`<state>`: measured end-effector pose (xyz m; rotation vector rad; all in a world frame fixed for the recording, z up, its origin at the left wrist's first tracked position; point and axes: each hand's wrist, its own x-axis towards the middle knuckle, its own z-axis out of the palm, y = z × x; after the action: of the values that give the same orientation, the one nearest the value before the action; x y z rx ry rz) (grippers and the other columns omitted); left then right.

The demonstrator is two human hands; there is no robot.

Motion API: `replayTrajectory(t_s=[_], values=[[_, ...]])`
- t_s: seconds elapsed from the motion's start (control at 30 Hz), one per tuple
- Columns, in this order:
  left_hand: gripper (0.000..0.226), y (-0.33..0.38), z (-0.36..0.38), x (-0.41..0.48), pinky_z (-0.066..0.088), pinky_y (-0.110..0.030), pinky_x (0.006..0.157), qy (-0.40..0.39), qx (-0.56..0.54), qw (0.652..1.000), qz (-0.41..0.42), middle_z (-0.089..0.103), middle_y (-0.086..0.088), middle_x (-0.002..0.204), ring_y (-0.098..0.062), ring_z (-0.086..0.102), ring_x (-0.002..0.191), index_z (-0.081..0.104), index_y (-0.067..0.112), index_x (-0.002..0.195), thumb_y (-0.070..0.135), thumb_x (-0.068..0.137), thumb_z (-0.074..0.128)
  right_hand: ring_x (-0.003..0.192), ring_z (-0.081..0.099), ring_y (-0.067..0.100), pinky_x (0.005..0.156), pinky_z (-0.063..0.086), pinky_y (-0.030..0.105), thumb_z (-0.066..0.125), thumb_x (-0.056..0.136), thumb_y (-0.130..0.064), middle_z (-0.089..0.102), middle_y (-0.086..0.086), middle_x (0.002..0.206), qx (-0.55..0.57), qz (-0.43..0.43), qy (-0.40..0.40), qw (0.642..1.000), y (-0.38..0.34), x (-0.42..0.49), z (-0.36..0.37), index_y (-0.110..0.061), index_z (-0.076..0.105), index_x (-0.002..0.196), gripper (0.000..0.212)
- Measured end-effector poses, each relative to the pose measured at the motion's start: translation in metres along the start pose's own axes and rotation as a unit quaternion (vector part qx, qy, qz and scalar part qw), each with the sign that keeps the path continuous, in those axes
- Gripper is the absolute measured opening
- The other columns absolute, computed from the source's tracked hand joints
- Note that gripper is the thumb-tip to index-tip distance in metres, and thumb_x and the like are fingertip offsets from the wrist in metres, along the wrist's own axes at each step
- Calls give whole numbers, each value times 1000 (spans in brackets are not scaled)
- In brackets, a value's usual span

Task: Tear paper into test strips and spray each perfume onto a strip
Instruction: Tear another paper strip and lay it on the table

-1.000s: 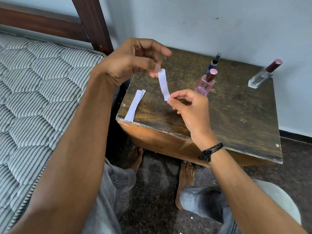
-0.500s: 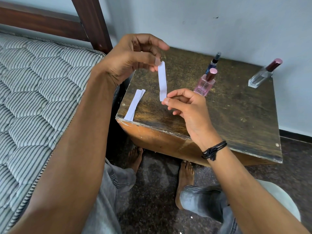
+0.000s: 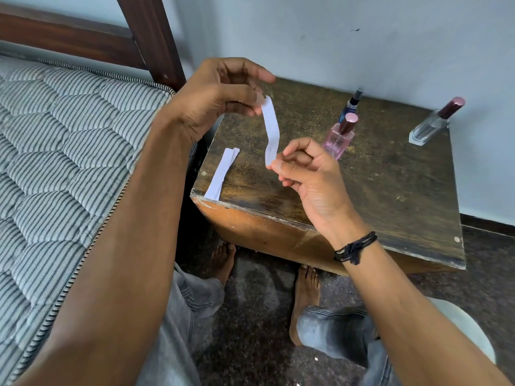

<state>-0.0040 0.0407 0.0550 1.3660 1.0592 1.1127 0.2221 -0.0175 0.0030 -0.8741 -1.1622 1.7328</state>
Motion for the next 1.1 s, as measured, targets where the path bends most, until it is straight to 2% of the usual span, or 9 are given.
replayTrajectory(t_s=[0.13, 0.2, 0.27, 0.37, 0.47, 0.57, 0.77, 0.93, 1.1], values=[[29, -1, 0, 1, 58, -29, 73, 6, 3, 1000, -8, 70, -1, 81, -19, 69, 75, 74, 10, 104, -3, 78, 74, 77, 67, 15, 78, 52, 39, 81, 83, -7, 77, -3, 82, -178, -54, 32, 982, 3, 1, -2, -19, 67, 93, 21], [29, -2, -1, 1, 58, -29, 73, 5, 20, 1000, -12, 70, -1, 81, -17, 69, 76, 75, 11, 102, -4, 77, 74, 80, 70, 13, 82, 52, 29, 81, 84, -7, 78, -4, 83, -224, -62, 40, 972, 5, 2, -3, -18, 69, 95, 20], [30, -2, -2, 1, 58, -29, 73, 0, 37, 999, -17, 70, -1, 81, -16, 68, 76, 75, 13, 102, -3, 77, 75, 80, 71, 9, 79, 48, 16, 81, 85, -7, 78, -4, 84, -253, -68, 47, 964, 5, 3, -3, -17, 70, 96, 19], [30, -2, -2, 1, 58, -30, 72, -1, 63, 998, -19, 70, -1, 80, -16, 68, 75, 76, 15, 101, 0, 74, 77, 79, 69, 3, 75, 44, 9, 80, 85, -5, 77, -3, 83, -269, -75, 57, 958, 5, 4, -4, -15, 69, 95, 17], [31, -3, -3, 1, 60, -32, 74, -1, 89, 996, -22, 70, -2, 81, -17, 68, 75, 76, 15, 102, 2, 73, 80, 80, 69, 2, 74, 44, 8, 79, 86, -7, 75, -5, 85, -293, -74, 66, 951, 4, 3, -6, -16, 69, 92, 15], [33, -4, -5, 1, 59, -33, 74, -5, 114, 993, -31, 70, -4, 81, -19, 67, 74, 75, 12, 105, 2, 73, 80, 82, 68, 8, 75, 49, 14, 76, 86, -7, 73, -5, 86, -310, -75, 83, 944, 3, 4, -9, -17, 70, 89, 12], [35, -2, 5, 2, 58, -37, 76, -48, 149, 987, -42, 69, -3, 79, -18, 68, 73, 73, 10, 109, -2, 76, 78, 80, 64, 3, 74, 48, 13, 77, 87, -9, 71, -9, 86, -294, -103, 108, 944, -2, 6, -11, -16, 72, 89, 8], [37, 2, 18, 2, 56, -27, 73, -93, 156, 982, -45, 69, -5, 81, -15, 67, 73, 73, 12, 109, -3, 76, 77, 82, 64, 2, 78, 49, 16, 78, 90, -22, 73, -15, 88, -267, -113, 116, 950, -5, 8, -7, -20, 75, 93, 5], [38, 4, 26, 2, 56, -30, 75, -112, 164, 979, -49, 68, -5, 80, -15, 66, 72, 72, 9, 111, -7, 77, 74, 86, 68, 15, 82, 55, 29, 77, 91, -21, 75, -7, 91, -261, -109, 128, 951, -7, 11, -4, -19, 76, 95, 5]])
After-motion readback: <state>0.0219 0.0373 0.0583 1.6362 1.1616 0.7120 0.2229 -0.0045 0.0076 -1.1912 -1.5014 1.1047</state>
